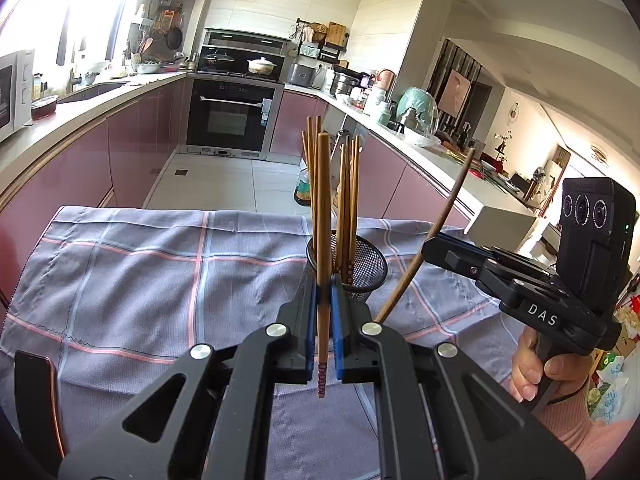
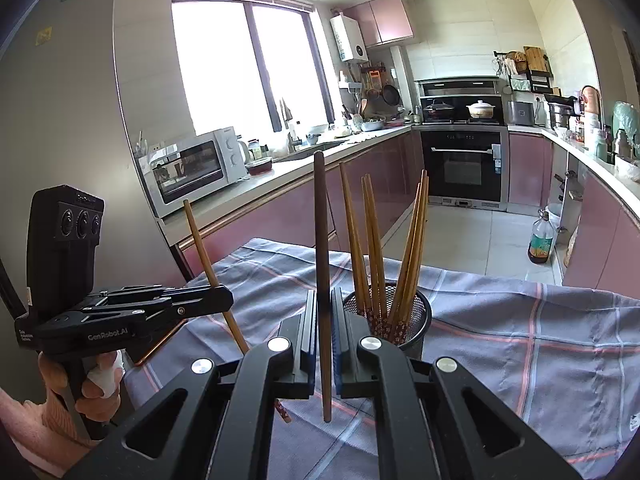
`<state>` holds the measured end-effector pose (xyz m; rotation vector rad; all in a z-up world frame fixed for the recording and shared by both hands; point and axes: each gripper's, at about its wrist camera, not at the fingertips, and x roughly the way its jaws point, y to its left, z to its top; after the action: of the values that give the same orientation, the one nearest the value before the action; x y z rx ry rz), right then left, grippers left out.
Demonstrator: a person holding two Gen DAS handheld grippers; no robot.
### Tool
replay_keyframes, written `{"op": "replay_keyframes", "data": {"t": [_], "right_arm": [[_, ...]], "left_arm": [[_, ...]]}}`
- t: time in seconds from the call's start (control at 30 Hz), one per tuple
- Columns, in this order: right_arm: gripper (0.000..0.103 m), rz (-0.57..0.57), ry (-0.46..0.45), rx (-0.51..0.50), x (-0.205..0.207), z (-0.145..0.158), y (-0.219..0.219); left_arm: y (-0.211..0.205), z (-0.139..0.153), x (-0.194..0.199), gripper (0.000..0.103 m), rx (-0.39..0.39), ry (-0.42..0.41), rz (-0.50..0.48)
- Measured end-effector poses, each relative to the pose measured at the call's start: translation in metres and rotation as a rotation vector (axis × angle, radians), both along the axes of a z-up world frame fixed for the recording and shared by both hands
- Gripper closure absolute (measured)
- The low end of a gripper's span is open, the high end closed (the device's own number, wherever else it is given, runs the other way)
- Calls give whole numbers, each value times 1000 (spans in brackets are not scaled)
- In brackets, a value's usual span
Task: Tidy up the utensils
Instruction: 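Lower the right tool's chopstick into the cup and open while the left tool holds its chopstick there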
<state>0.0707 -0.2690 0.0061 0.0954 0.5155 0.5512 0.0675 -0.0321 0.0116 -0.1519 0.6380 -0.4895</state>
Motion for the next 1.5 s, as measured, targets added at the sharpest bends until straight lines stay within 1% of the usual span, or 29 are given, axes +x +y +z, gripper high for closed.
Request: {"op": "replay_keyframes", "data": {"t": [0.37,0.97,1.5], "right_arm": [[98,-10,-21,-1,-1,7,-4],[98,-20,-72,-4,5,23,-5],[98,-25,-103,11,7,32,-10]], "left_arm": [[2,8,5,96,-8,-17,0],[2,30,12,96,-22,-73,-1],[-2,44,19,96,-18,-114,-4]]}}
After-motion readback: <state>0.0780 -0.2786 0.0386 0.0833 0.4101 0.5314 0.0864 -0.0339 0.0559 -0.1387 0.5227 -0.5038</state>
